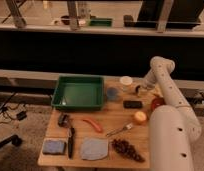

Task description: Stack cups into tray

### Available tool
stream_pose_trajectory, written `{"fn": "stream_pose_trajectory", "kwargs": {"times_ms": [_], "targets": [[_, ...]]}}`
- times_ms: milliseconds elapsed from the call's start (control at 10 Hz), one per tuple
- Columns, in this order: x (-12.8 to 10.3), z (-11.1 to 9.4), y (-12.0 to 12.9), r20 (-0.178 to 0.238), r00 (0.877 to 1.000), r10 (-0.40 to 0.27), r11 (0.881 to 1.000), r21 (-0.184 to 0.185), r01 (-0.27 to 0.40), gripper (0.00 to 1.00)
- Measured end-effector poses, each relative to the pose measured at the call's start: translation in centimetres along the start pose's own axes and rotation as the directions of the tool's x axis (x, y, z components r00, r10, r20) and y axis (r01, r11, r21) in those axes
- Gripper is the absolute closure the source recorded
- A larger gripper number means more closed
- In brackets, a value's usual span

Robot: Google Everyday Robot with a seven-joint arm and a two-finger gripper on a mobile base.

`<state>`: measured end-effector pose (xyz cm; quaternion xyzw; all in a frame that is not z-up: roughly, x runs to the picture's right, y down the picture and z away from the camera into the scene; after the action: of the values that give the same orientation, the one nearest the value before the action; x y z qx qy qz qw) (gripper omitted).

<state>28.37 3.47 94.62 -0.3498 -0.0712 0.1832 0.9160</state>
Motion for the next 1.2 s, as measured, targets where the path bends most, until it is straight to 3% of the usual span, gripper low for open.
{"fn": "stream_pose_trajectory", "kwargs": {"times_ms": [300,600,900,1200], "targets": [[0.3,0.0,-0.1,0.004,1.0,0.005,1.0,-0.001,-0.005,0.87],[0.6,-1.2,0.0,0.024,1.0,0.011,0.999,0.035,-0.012,0.87],[1.0,-3.9,0.2,0.077,0.997,0.014,0.994,0.103,-0.022,0.87],[1.0,-6.4,0.5,0.135,0.991,0.006,0.989,0.146,-0.025,0.87]]}}
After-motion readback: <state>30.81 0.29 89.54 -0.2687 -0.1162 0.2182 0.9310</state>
